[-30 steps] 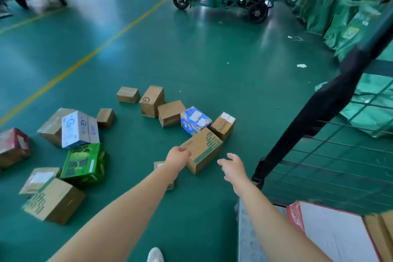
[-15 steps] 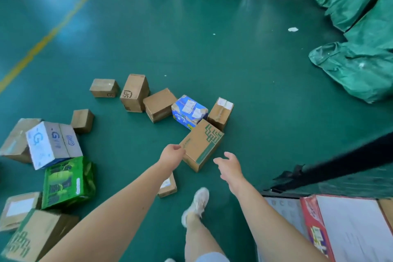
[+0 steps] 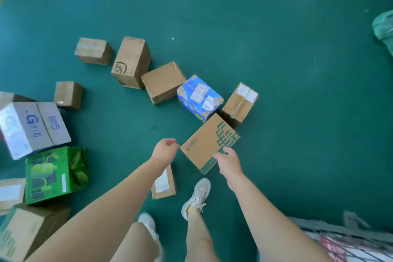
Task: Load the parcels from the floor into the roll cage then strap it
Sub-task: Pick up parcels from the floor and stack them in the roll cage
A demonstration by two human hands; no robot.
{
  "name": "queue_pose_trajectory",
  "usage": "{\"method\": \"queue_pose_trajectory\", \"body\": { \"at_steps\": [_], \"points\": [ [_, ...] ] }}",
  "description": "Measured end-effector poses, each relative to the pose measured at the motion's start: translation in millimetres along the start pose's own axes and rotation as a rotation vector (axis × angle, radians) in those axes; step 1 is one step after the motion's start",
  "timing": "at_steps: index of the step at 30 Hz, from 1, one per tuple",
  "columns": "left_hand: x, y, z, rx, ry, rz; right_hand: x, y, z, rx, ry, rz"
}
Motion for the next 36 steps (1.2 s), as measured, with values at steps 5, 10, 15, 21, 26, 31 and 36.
{"method": "queue_pose_trajectory", "body": {
  "at_steps": [5, 10, 15, 21, 26, 31, 36],
  "points": [
    [14, 10, 94, -0.034, 0.016, 0.065, 32, -25, 80, 0.082, 0.020, -0.026],
    [38, 34, 214, -0.072, 0.100, 0.130, 84, -74, 175, 0.185, -0.028, 0.028],
    [56, 63, 325, -0.091, 0.196, 0.195, 145, -123, 261, 0.260, -0.140, 0.123],
    [77, 90, 407, -0.138, 0.312, 0.267, 185, -158, 321, 0.277, -0.441, -0.003],
    [88, 101, 441, -0.149, 0.354, 0.347, 209, -172, 336, 0.352, -0.493, -0.106],
    [96, 103, 450, -0.129, 0.344, 0.431, 219, -177, 347, 0.376, -0.502, -0.136],
    [106, 105, 437, -0.116, 0.329, 0.467, 207, -187, 340, 0.380, -0.494, -0.157]
  ]
}}
Point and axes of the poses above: each hand's wrist, its own z-axis towards the middle knuckle, its own x-axis out of the palm, y = z × x, the point moved 7 cm from there along z, towards the middle knuckle, and after that the axes turned 6 degrees about -x, right-handed, at the moved point
